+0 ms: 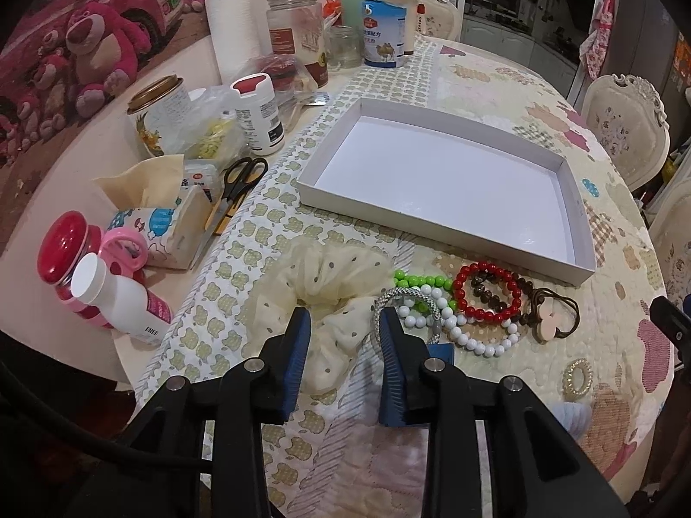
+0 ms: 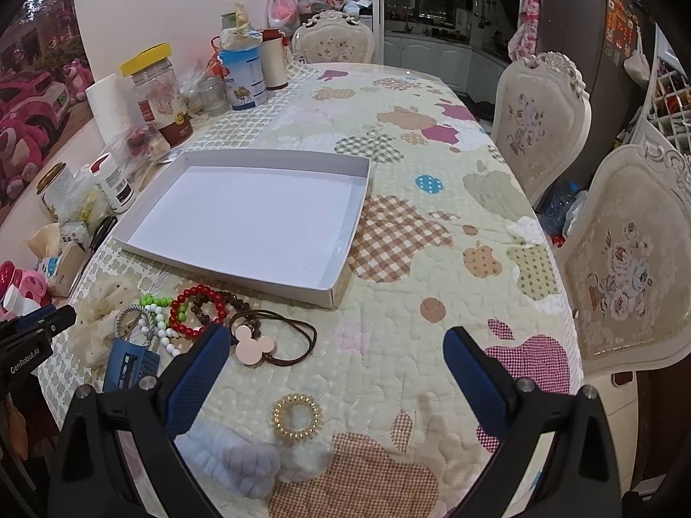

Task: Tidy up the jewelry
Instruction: 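Close the left gripper on the blue claw clip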

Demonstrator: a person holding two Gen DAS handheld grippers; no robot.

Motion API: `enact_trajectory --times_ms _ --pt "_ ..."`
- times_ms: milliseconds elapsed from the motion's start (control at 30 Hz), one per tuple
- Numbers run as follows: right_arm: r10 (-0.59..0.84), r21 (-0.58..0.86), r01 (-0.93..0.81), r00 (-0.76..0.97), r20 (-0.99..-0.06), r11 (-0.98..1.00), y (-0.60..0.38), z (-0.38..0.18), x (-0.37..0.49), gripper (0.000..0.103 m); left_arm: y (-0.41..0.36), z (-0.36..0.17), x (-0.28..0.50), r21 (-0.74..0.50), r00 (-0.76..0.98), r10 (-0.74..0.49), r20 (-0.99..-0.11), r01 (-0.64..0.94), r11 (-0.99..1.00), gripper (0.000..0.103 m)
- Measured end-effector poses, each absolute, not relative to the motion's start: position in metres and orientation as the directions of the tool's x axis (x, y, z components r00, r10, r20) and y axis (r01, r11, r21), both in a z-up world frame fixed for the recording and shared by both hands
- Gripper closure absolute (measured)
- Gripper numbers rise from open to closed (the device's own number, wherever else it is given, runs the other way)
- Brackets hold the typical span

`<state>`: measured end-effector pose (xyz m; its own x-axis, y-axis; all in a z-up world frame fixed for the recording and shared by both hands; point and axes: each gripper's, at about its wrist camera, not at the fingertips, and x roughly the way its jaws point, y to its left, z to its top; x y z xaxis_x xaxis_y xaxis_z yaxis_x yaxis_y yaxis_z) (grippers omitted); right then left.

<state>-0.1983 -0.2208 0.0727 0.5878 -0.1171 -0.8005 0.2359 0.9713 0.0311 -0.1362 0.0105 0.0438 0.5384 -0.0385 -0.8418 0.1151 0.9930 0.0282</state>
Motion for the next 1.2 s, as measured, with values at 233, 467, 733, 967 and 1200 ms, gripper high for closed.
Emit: enact_trajectory --times_ms 233,467,733,967,1200 --pt "-0.107 0.026 0.214 0.585 -0.804 0.976 -0.218 0.071 -0.200 0.002 0.011 0.043 -0.137 0.051 0.538 -0.015 -0.843 0.109 0.993 0.079" --pt "-0.092 0.026 0.191 0.581 -0.809 0.981 -0.213 0.070 -0.199 0.002 0.013 0.043 -0.136 0.058 0.543 -0.007 -0.840 0.102 0.993 0.079" --pt "-0.084 0.024 0.176 0.577 -0.812 0.984 -0.210 0.068 -0.200 0.002 0.015 0.043 -0.135 0.061 0.543 -0.004 -0.840 0.100 0.993 0.079" --pt "-0.068 0.027 0.156 0.571 -0.818 0.987 -0.206 0.066 -0.202 0.002 0.015 0.041 -0.136 0.058 0.537 -0.004 -0.843 0.098 0.994 0.079" --pt "0.001 0.060 0.086 0.566 -0.824 0.994 -0.200 0.061 -0.204 0.002 0.028 0.038 -0.134 0.016 0.518 -0.032 -0.855 0.087 0.996 0.079"
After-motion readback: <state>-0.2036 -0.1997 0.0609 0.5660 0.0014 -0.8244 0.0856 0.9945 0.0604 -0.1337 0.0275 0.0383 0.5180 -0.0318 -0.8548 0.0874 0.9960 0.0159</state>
